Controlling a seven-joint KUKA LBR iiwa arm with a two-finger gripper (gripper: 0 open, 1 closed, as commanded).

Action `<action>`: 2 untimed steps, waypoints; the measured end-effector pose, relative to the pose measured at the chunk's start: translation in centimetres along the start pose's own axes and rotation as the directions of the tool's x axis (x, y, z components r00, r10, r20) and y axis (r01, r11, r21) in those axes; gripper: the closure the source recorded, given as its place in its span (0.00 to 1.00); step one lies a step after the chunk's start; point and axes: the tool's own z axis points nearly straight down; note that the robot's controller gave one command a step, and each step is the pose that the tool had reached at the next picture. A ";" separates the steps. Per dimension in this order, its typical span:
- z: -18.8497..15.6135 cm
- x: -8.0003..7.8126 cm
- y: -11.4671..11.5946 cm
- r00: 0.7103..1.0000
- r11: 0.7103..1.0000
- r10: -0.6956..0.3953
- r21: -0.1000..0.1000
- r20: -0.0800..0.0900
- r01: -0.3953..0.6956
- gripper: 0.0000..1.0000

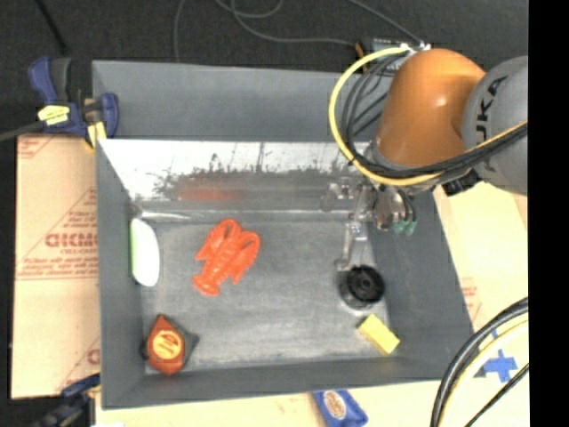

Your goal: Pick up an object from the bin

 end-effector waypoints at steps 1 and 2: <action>-0.5 -0.1 0.0 1.000 1.000 -0.001 0.001 0.008 0.001 0.00; 7.8 1.0 -4.8 0.997 0.997 -0.079 0.002 0.012 0.079 0.00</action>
Offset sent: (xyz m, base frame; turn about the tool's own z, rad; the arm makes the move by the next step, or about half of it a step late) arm -0.0215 -0.0811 -0.1397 -0.1266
